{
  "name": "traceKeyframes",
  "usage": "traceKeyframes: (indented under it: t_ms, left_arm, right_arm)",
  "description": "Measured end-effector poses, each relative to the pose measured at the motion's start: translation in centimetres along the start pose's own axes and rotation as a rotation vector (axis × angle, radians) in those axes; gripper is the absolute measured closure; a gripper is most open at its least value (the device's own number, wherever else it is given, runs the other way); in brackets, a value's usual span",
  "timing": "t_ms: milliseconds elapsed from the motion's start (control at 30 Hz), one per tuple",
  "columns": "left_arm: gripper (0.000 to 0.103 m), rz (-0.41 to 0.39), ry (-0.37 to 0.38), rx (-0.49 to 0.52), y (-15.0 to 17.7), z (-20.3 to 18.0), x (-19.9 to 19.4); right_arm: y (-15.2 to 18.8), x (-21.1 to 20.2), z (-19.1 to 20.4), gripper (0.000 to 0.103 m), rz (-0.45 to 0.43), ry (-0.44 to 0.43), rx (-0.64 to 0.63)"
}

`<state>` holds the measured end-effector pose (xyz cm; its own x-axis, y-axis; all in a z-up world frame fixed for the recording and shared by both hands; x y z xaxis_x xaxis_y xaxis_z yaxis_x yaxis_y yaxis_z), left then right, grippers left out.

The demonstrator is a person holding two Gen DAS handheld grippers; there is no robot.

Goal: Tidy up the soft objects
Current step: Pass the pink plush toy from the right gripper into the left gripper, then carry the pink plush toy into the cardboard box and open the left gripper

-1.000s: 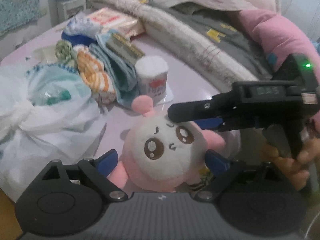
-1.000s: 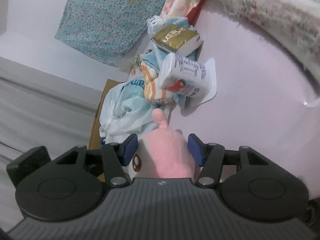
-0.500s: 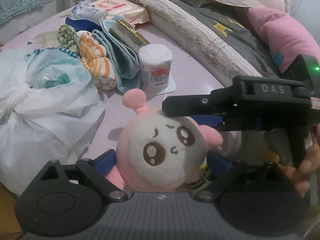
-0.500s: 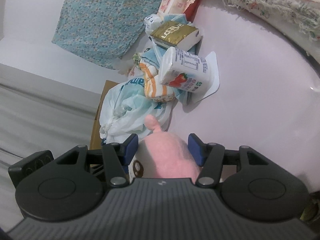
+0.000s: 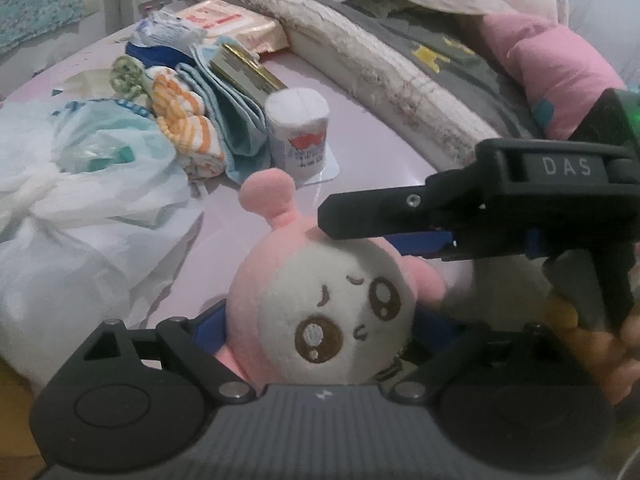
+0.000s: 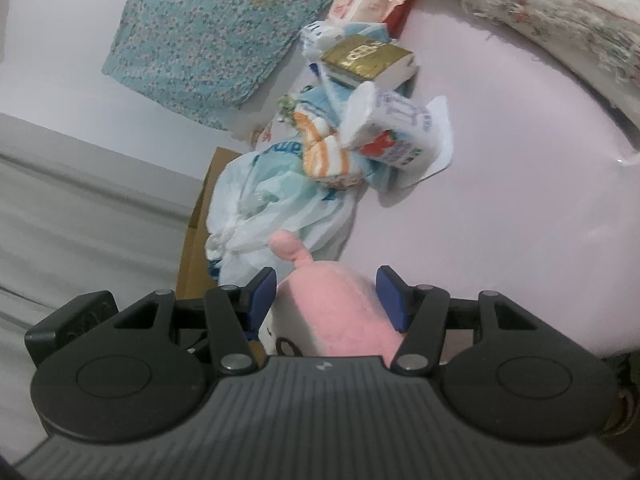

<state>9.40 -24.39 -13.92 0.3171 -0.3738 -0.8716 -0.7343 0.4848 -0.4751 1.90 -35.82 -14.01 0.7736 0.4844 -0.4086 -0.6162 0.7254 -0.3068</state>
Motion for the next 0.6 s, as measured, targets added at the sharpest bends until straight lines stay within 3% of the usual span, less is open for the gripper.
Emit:
traceKeyframes:
  t_ms: [100,300,500,600]
  left_arm:
    - [0.009,-0.035,-0.010,-0.020,-0.3,1.0,-2.7]
    - [0.009,-0.164,-0.111,-0.050,-1.4,5.2,-10.6]
    - [0.010,-0.284,-0.211,-0.148,-2.2,12.3,-18.3]
    - [0.010,-0.313,-0.244,-0.225,-2.2,16.5,-20.9]
  right_arm:
    - [-0.1,0.4,3.0,0.047,0.020,-0.038,-0.048]
    - [-0.6,3.6,12.2,0.045,0.060,-0.168,-0.213]
    - [-1.4,9.6,20.3,0.043,0.122,-0.305,-0.290]
    - [-2.0,11.1,22.2,0.042,0.118,-0.327,-0.308]
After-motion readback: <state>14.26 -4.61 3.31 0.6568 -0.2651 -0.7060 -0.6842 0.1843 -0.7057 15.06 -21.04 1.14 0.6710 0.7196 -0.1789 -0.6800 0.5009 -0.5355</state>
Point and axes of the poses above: each gripper's, at about its wrist camera, not at the fingertips, and x roughly the way its jaws point, z to its left, y to its underside, the point moved 8 cm from there along x, roughly the way its jaws point, and after that the axes turned 4 degrees about -y, right-handed, at the moved point
